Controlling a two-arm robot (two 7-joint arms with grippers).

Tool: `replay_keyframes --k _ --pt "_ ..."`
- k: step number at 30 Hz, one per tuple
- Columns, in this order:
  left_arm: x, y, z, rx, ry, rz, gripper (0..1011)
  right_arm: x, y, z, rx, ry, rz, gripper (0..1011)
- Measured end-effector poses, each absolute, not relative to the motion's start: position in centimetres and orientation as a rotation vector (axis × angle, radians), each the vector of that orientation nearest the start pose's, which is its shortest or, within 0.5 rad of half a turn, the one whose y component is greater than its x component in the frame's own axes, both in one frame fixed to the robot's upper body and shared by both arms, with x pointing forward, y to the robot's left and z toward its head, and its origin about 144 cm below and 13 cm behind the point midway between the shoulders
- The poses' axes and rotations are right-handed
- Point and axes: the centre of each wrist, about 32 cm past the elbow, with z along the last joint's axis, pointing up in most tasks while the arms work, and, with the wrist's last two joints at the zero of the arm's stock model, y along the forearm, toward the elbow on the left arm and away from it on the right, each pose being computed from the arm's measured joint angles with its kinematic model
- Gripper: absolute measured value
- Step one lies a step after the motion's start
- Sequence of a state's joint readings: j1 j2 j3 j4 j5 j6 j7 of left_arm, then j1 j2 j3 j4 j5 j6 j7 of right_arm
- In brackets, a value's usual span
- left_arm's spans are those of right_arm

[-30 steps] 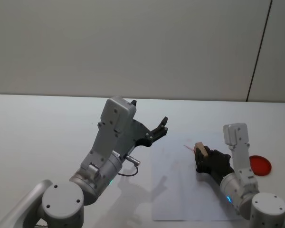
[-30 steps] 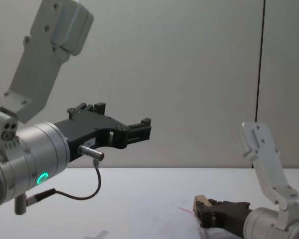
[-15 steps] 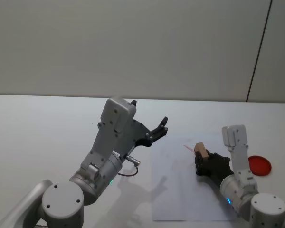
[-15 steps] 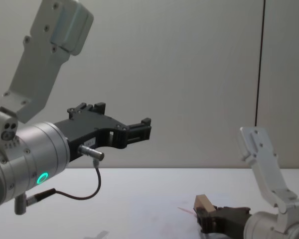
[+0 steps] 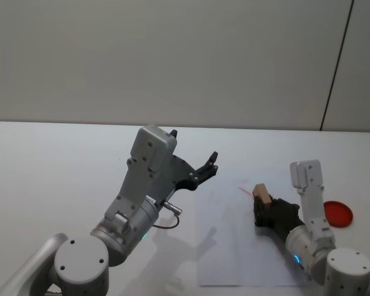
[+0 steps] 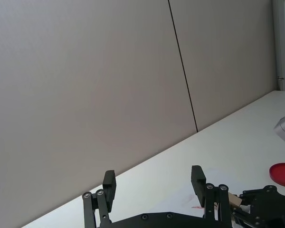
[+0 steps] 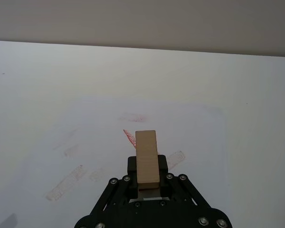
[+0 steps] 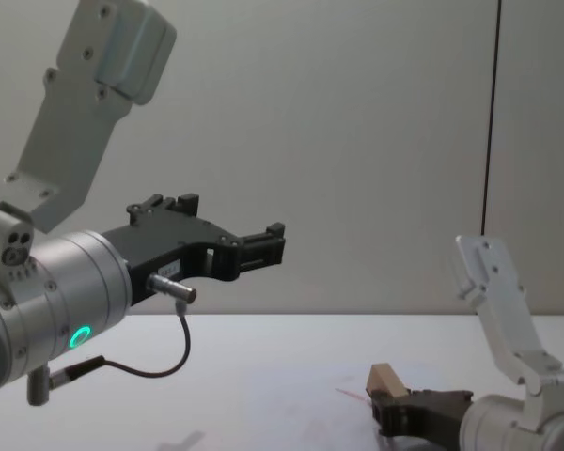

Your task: Use the one hand to pick up the stamp and affix it onto the A4 paper.

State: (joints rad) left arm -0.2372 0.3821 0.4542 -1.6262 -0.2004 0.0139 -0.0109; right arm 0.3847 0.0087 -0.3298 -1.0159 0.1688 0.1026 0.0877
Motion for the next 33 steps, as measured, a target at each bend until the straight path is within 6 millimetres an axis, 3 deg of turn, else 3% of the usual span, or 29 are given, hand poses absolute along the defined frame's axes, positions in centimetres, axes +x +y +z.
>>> replay_keyframes --k 21,33 --pt "49.2 19.8 120.4 0.061 -0.268 1.124 1002 55.4 -13.7 114.9 -0.097 0.254 -1.176 225" --pt "49.2 19.8 120.4 0.061 -0.268 1.124 1002 55.6 -13.6 116.1 -0.104 0.355 -1.189 226"
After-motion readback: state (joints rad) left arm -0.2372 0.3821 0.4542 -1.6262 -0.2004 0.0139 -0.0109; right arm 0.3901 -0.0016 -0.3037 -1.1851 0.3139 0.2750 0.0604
